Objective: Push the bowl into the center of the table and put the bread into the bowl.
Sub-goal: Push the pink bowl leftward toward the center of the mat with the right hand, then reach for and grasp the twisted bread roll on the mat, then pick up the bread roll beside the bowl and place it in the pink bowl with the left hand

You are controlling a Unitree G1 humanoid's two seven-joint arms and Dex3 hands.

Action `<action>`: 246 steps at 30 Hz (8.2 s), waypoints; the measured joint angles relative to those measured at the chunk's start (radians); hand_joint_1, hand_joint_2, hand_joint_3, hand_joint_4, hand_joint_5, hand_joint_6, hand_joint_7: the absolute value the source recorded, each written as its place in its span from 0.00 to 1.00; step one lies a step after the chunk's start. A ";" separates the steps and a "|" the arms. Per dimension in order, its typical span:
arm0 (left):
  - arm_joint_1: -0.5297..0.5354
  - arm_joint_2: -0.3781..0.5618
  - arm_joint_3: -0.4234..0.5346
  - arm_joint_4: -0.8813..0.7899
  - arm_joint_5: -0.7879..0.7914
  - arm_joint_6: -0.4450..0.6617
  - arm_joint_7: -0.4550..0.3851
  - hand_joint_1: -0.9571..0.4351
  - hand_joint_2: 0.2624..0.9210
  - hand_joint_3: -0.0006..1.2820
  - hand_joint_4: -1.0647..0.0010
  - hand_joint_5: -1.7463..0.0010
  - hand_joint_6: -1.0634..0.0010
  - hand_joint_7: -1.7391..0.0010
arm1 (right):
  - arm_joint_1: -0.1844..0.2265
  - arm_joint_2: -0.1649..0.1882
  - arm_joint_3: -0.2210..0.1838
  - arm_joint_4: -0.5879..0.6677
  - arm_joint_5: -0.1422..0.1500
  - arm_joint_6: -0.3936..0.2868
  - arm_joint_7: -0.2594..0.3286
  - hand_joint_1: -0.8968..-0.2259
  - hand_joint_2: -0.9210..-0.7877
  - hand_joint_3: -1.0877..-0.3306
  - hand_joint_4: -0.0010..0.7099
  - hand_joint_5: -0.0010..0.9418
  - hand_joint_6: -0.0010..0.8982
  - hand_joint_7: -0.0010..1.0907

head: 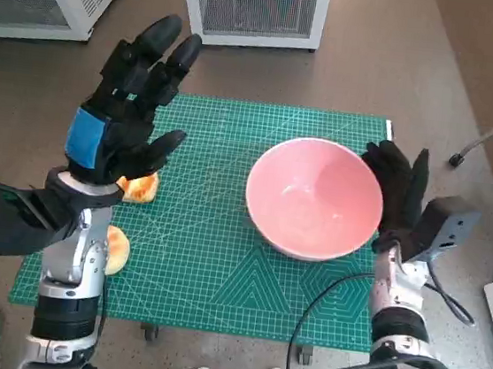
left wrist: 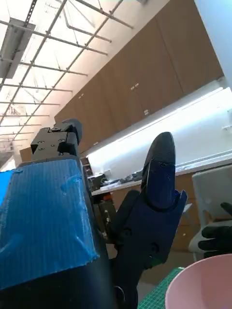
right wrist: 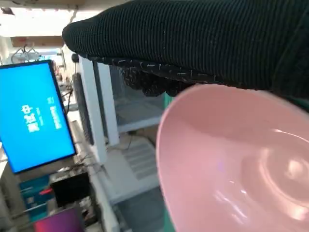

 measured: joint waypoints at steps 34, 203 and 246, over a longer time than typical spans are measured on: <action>0.070 0.049 0.028 -0.082 0.029 0.028 0.018 0.24 1.00 0.26 0.78 1.00 0.86 0.81 | -0.112 0.153 -0.061 0.009 0.063 0.102 0.011 0.44 0.00 0.41 0.21 0.01 0.22 0.12; -0.408 0.345 -0.723 1.042 1.059 0.328 0.105 0.74 1.00 0.18 0.52 0.17 0.51 0.44 | 0.122 0.029 0.191 -0.782 0.150 -0.133 0.353 0.34 0.00 0.54 0.30 0.01 0.25 0.23; -0.176 0.466 -0.312 -0.024 0.855 0.370 0.012 0.69 0.99 0.04 0.31 0.35 0.39 0.35 | 0.135 0.027 0.195 -0.795 0.151 -0.131 0.344 0.36 0.00 0.54 0.31 0.01 0.23 0.25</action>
